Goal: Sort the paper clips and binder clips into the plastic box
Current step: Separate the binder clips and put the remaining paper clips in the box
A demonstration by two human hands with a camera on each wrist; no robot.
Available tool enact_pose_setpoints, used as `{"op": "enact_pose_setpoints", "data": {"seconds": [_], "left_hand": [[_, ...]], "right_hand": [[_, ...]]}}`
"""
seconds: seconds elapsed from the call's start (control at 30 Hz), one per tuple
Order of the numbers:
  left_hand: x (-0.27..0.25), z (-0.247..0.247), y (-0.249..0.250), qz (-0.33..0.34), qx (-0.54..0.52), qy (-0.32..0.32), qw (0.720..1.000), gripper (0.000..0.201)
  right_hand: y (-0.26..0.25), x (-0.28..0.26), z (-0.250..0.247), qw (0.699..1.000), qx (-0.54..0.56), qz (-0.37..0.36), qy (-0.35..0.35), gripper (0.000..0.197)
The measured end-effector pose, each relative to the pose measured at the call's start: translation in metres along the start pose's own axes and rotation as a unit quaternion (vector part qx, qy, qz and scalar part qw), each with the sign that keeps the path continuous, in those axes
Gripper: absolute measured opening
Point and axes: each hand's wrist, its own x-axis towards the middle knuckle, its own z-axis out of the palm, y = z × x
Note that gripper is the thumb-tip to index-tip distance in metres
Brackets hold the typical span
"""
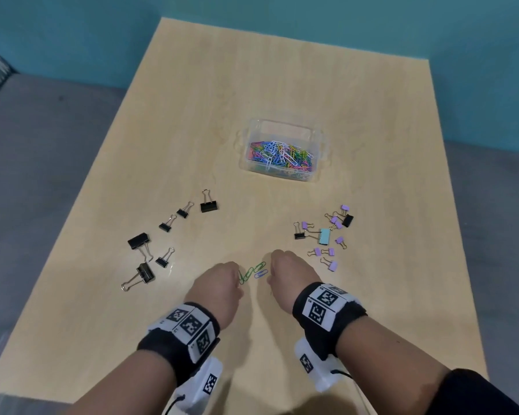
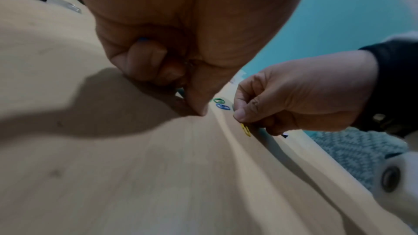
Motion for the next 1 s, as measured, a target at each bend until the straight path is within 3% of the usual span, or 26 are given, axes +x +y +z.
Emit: {"op": "enact_pose_setpoints", "data": {"seconds": [0.2,0.27,0.3,0.33,0.37,0.4,0.43,0.47,0.5,0.6,0.67,0.73,0.77,0.8,0.83,0.9,1.0], "left_hand": [[-0.004,-0.002,0.0,0.052,0.033,0.0,0.998,0.023],[-0.004,-0.007,-0.003,0.048,-0.055,-0.011,0.997,0.02],[-0.004,-0.012,-0.006,0.017,-0.162,-0.015,0.987,0.019],[-0.004,-0.018,-0.01,-0.021,-0.301,-0.019,0.953,0.018],[-0.004,-0.024,-0.014,-0.054,-0.441,-0.025,0.896,0.017],[-0.004,-0.03,-0.019,-0.074,-0.555,-0.035,0.827,0.016],[-0.004,-0.036,-0.023,-0.083,-0.629,-0.046,0.772,0.014],[-0.003,-0.04,-0.026,-0.088,-0.664,-0.054,0.741,0.015],[-0.002,-0.042,-0.027,-0.092,-0.674,-0.058,0.73,0.018],[0.002,-0.041,-0.025,-0.112,-0.684,-0.061,0.719,0.024],[0.004,-0.038,-0.019,-0.125,-0.675,-0.063,0.724,0.019],[0.005,-0.033,-0.014,-0.123,-0.615,-0.048,0.777,0.02],[0.005,-0.03,-0.012,-0.103,-0.553,-0.031,0.826,0.021],[0.004,-0.028,-0.01,-0.067,-0.467,-0.01,0.882,0.021],[0.004,-0.026,-0.008,-0.022,-0.363,0.011,0.932,0.017],[0.003,-0.023,-0.005,0.054,-0.16,0.023,0.985,0.003],[0.007,-0.018,-0.009,0.098,-0.006,-0.008,0.995,0.019]], "right_hand": [[-0.004,-0.01,0.001,0.997,-0.049,-0.055,0.022,0.019],[-0.001,-0.012,-0.004,0.999,0.018,-0.026,0.03,0.015],[0.004,-0.012,-0.009,0.991,0.128,0.019,0.036,0.015],[0.01,-0.012,-0.014,0.955,0.285,0.073,0.039,0.018],[0.016,-0.013,-0.02,0.886,0.449,0.116,0.03,0.021],[0.021,-0.017,-0.027,0.797,0.586,0.145,0.017,0.023],[0.025,-0.021,-0.032,0.716,0.679,0.162,0.008,0.024],[0.028,-0.024,-0.035,0.662,0.729,0.172,-0.004,0.027],[0.03,-0.026,-0.037,0.642,0.746,0.177,-0.02,0.029],[0.025,-0.028,-0.033,0.673,0.714,0.18,-0.069,0.03],[0.019,-0.028,-0.026,0.73,0.653,0.192,-0.066,0.024],[0.015,-0.029,-0.016,0.855,0.489,0.169,-0.023,0.016],[0.014,-0.03,-0.011,0.917,0.374,0.143,-0.001,0.021],[0.011,-0.031,-0.006,0.958,0.262,0.119,0.013,0.025],[0.008,-0.033,-0.002,0.98,0.168,0.106,0.017,0.028],[0.004,-0.035,0.003,0.993,0.072,0.091,0.02,0.028],[0.0,-0.032,0.006,0.995,0.043,0.082,0.023,0.013]]}}
